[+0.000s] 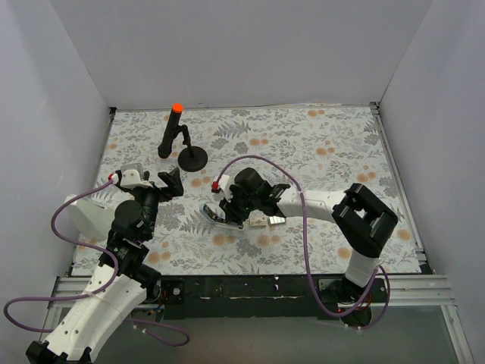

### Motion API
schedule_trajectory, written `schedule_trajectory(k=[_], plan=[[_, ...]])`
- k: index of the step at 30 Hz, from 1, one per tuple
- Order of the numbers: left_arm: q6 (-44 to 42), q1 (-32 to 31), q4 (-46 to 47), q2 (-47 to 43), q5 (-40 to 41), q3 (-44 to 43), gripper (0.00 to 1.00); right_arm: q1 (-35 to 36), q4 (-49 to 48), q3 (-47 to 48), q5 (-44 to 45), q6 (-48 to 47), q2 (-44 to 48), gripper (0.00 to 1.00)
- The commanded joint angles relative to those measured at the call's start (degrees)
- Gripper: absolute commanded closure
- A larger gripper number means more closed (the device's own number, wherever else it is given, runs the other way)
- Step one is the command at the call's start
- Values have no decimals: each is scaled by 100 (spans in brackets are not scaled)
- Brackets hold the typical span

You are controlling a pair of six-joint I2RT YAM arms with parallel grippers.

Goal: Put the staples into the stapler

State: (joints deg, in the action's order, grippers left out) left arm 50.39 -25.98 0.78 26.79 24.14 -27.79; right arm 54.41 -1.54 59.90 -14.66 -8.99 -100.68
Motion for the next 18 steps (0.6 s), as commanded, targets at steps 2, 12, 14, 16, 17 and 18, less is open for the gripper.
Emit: schedule_trajectory(k=[2, 12, 14, 16, 17, 18], plan=[[15, 58, -42, -24, -68, -148, 2, 43, -127, 224, 68, 47, -109, 58], [23, 66, -42, -24, -94, -139, 2, 61, 22, 172, 200, 3, -101, 58], [23, 66, -42, -33, -94, -139, 2, 61, 40, 136, 209, -6, -39, 58], [23, 66, -42, -33, -94, -148, 2, 61, 40, 101, 209, 3, 5, 58], [23, 66, -42, -33, -94, -139, 2, 61, 49, 92, 191, 3, 75, 58], [23, 66, -42, -33, -94, -148, 2, 61, 40, 92, 130, 12, 110, 58]])
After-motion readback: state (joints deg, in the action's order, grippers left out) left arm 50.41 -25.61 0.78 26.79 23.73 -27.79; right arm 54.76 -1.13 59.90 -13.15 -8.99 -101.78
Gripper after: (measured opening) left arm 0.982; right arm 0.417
